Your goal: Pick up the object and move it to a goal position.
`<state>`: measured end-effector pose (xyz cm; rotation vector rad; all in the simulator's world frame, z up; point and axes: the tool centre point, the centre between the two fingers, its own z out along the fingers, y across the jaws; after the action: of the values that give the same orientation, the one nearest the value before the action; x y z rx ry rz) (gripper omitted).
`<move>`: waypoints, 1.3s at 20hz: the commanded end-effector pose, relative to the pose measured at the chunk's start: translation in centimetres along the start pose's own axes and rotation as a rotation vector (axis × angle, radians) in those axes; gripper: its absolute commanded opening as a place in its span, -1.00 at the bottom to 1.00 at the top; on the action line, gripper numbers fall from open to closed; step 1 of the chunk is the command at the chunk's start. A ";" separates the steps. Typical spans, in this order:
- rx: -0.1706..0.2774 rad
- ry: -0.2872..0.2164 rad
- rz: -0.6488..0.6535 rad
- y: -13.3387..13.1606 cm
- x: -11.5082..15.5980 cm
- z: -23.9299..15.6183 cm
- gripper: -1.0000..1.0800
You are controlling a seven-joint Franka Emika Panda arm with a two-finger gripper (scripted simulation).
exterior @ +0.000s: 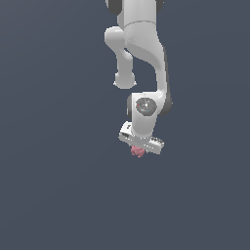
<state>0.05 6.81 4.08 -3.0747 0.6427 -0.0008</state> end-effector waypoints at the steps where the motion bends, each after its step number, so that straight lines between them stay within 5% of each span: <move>1: -0.001 0.000 0.001 0.1 0.0 0.1 -1.00; 14: 0.000 0.000 0.000 1.8 0.1 -2.9 -1.00; 26: 0.002 -0.001 0.001 8.1 0.7 -13.3 -1.00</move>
<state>-2.21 0.09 15.73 -3.0735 0.6429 0.0012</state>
